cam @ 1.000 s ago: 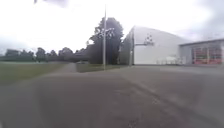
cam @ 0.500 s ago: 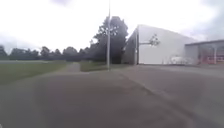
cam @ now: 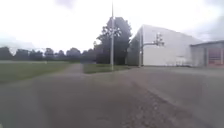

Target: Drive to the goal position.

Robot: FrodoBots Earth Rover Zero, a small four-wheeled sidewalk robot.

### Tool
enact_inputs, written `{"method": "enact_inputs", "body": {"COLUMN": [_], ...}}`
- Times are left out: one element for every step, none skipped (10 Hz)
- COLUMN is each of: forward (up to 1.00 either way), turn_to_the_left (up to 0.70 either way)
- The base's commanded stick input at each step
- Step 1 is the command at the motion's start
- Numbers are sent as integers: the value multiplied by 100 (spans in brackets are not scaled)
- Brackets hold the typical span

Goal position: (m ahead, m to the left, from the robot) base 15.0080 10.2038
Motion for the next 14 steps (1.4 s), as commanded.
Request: {"method": "enact_inputs", "body": {"forward": [100,100,100,100,100,100,100,100,100,100,100,100,100,100], "turn_to_the_left": [0,0,0,0,0,0,5,13,21,0,0,0,0,21]}}
